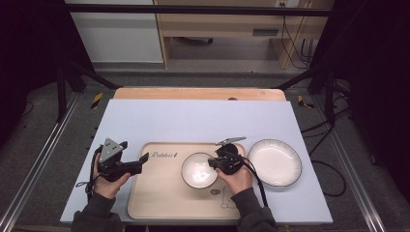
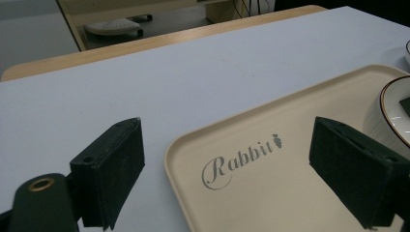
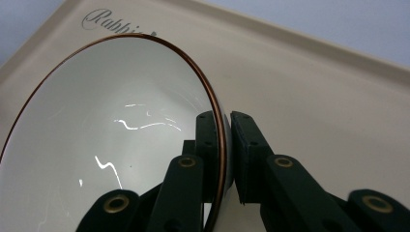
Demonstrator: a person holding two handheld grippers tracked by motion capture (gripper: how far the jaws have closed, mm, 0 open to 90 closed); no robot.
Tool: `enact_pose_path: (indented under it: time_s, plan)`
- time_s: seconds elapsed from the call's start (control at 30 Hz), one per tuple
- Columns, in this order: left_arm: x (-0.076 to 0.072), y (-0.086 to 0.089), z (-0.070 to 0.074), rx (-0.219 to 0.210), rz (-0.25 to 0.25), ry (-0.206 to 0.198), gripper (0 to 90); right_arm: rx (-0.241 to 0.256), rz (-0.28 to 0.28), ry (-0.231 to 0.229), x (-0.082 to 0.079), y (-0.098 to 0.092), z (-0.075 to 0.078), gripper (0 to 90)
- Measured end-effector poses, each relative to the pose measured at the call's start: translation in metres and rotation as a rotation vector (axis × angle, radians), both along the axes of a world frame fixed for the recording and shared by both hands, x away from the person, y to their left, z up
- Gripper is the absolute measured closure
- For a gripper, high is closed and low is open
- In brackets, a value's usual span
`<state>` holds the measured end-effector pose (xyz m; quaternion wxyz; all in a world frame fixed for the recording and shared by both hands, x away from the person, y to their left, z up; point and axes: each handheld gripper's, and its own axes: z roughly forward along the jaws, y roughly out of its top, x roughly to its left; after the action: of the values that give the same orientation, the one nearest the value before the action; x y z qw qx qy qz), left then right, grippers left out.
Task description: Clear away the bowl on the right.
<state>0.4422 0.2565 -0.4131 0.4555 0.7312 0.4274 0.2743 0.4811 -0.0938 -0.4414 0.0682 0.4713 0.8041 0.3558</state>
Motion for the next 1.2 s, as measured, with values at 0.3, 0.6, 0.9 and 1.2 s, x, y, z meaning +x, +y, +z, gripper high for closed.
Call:
enact_pose_path:
  time_s: [0.3,0.6,0.9,1.2]
  plan:
    - [0.0,0.0002,0.0,-0.001,0.001,0.0,12.2,0.022,-0.002,0.009,0.0025,-0.0022,-0.0031,82.2]
    - [0.0002,0.0003,-0.0001,0.002,0.0,0.002,12.2,0.008,-0.008,0.005,0.003,-0.0019,-0.0051,82.4]
    - [0.0003,0.0003,-0.0004,0.002,0.001,0.003,12.1,0.004,-0.005,-0.002,0.0035,-0.0026,-0.0067,82.2]
    - [-0.0001,0.0002,-0.0002,0.001,-0.001,0.002,12.1,0.015,-0.005,-0.019,0.0026,-0.0045,-0.0051,79.7]
